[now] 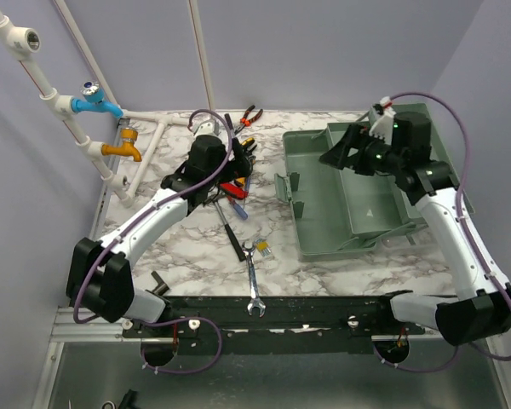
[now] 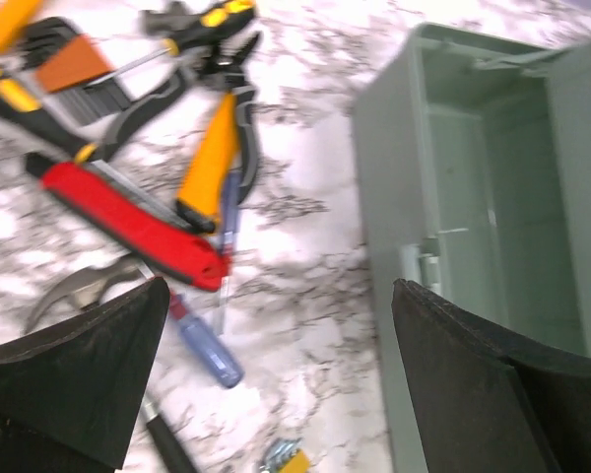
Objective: Pack the tool kit
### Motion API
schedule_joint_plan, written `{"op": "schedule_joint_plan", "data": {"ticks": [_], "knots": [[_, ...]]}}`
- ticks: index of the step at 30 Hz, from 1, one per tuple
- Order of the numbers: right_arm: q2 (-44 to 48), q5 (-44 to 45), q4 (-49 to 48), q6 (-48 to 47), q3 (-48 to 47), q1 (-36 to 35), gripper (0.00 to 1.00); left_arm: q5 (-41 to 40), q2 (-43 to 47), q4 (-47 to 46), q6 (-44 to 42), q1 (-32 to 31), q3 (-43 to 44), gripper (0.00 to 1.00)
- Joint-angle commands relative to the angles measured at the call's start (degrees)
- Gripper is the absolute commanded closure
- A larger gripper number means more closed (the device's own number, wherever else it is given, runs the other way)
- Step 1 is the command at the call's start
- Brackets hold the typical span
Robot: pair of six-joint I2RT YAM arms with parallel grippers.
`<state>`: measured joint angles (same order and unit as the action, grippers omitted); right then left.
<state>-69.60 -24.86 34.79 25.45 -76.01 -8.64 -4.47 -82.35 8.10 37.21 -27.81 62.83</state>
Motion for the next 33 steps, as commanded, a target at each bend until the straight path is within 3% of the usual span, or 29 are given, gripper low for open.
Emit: {"op": "schedule_joint_plan", "data": {"ticks": [1,7,13,17,23,33], "knots": [[-4.3,7.5,-1.5,-0.6,-1.9,-12.6,0.17,-12.8,5.5,12.1,1.0,0.1,-4.4,0.01],[-11.6,16.8,-3.8,0.7,-4.4,-27.4,0.19,-13.8,14.6,13.2,3.2,1.0,-14.0,0.02],[-17.4,22.7,-6.3,2.1,-5.8,-35.6,0.22,-13.3,16.9,14.7,9.3,1.1,-20.3,0.09],[-16.8,24.6,-7.5,2.7,-4.3,-36.8,0.23,-10.5,12.4,13.0,10.7,-0.1,-20.6,0.13],[-14.7,26.3,-6.3,2.1,-1.7,-37.0,0.25,-16.6,2.8,23.3,14.1,-3.1,-12.2,0.22],[-25.5,29.8,-6.3,0.1,-5.3,-38.8,0.35,-18.2,14.5,19.8,12.2,2.9,-20.0,0.23]]}}
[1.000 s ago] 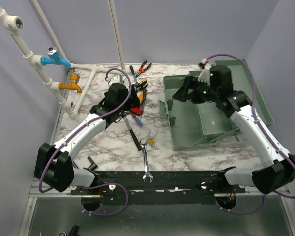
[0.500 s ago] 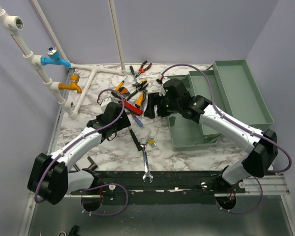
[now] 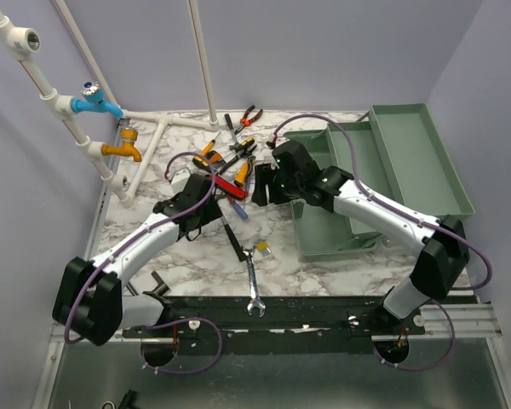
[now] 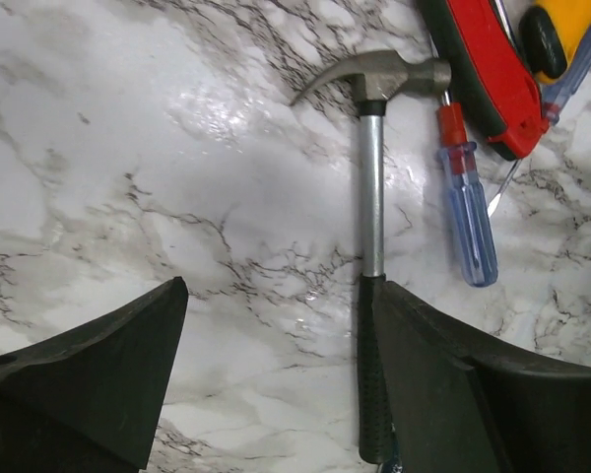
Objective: Pack the tool kit
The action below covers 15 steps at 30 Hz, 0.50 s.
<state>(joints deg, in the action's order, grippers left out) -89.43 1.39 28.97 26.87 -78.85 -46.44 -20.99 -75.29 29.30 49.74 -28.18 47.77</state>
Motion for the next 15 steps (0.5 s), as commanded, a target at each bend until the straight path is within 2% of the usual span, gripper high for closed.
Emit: {"op": "schedule_joint_plan", "data": {"ticks": [1,10,15], "knots": [[-7.5,3.9,-0.4,-1.7,-3.7,-1.5,0.36,-1.0,10.0,-2.7,-0.8,4.0,-7.2,0.23],[-23.9,8.9,1.5,-3.7,-14.5,-4.5,0.38,1.8,32.4,-16.2,-7.2,5.2,-23.5,0.17],[-30.6,9.2,1.6,-4.5,-18.8,-5.1,0.42,3.7,42.3,-21.2,-11.3,5.1,-29.3,0.16]]}}
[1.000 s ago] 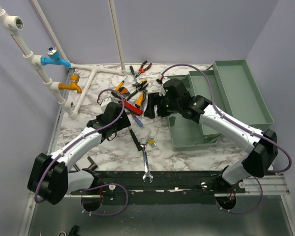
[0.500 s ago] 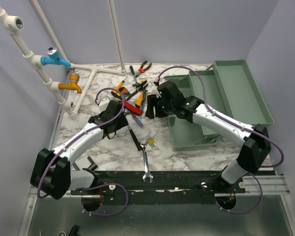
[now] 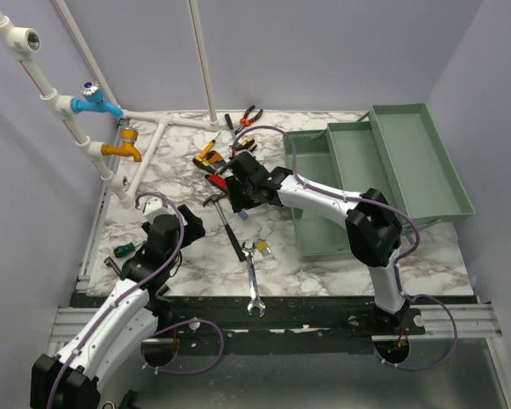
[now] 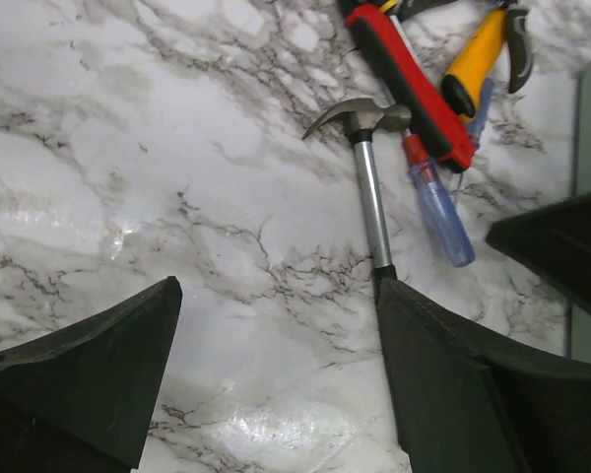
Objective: Pack the tool kit
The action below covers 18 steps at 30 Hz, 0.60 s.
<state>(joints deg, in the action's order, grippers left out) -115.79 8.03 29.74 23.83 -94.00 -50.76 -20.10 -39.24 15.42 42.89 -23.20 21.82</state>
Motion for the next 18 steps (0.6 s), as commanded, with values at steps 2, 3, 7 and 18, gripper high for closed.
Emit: {"op": "schedule_joint_plan", "data": {"ticks": [2,3,7,18], "knots": [[-6.2,2.8,0.6,-1.6,-4.6,-1.0,0.42,5.1,9.9,-9.9,-5.0,0.1,-6.1,0.16],[-7.2,3.4,0.8,-1.8,-5.1,-1.2,0.43,6.2,11.9,-11.4,-5.7,0.0,-7.6,0.16],[-10.3,5.7,1.5,-2.3,-6.3,-1.6,0.46,6.4,18.0,-13.9,-7.5,0.1,-11.9,0.16],[-12.1,5.1,0.7,-2.6,-5.1,-2.0,0.79,5.9,23.1,-15.1,-7.7,0.0,-14.8,0.16]]}}
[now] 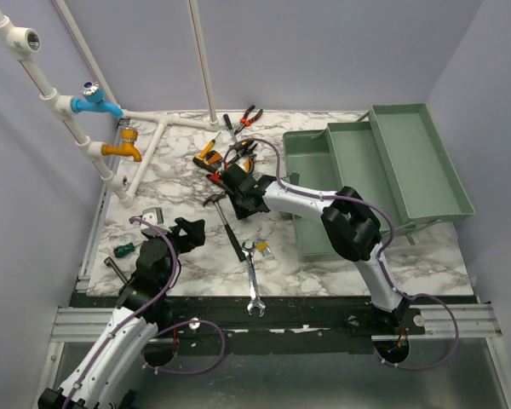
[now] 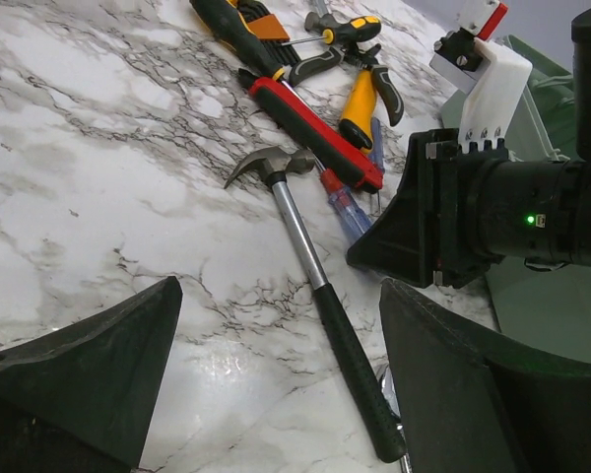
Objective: Pack the tool kit
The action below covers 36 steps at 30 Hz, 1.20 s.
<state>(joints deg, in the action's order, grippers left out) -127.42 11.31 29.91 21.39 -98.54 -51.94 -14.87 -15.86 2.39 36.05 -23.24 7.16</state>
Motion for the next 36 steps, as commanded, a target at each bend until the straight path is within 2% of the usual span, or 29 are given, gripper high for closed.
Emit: {"op": "schedule_joint_plan", "data": {"ticks": [1,3,5,6,9,13,18,22,30,36], "knots": [[0.3,2.1,0.6,-0.1,-0.4,-0.8,0.83,0.6,-0.8,-3.2,-0.8,0.0,0.0,0.16],[2.2,3.0,0.9,-0.2,0.2,-1.1,0.91,0.5,-1.6,-3.4,-0.8,0.0,0.3,0.16],[4.8,4.4,1.9,0.2,0.8,-1.3,0.92,0.6,-1.9,-3.7,-0.8,0.0,0.3,0.16],[6.4,5.1,2.3,0.2,1.2,-1.4,0.96,0.6,-2.0,-3.7,-0.8,0.0,0.3,0.16],[11.8,5.7,3.4,0.3,2.9,-1.6,0.97,0.7,-2.0,-3.5,-0.8,0.0,0.3,0.16],[20.4,2.1,2.2,-0.8,7.6,-1.6,0.97,1.7,-1.0,-3.9,-1.1,0.1,0.0,0.16],[27.6,2.7,6.5,-0.6,10.3,-1.5,0.97,4.4,-0.5,-5.2,-2.4,0.0,-0.6,0.17],[34.6,8.7,8.2,1.7,15.1,-1.5,0.97,5.1,-0.8,-5.6,-2.6,0.0,-0.6,0.17],[44.8,29.3,16.7,7.7,22.9,-1.0,0.99,5.7,-2.0,-5.8,-2.7,0.1,-0.3,0.17],[46.2,29.1,18.5,11.1,30.7,1.0,0.99,5.8,-2.2,-6.0,-2.7,0.0,-0.4,0.17]]}}
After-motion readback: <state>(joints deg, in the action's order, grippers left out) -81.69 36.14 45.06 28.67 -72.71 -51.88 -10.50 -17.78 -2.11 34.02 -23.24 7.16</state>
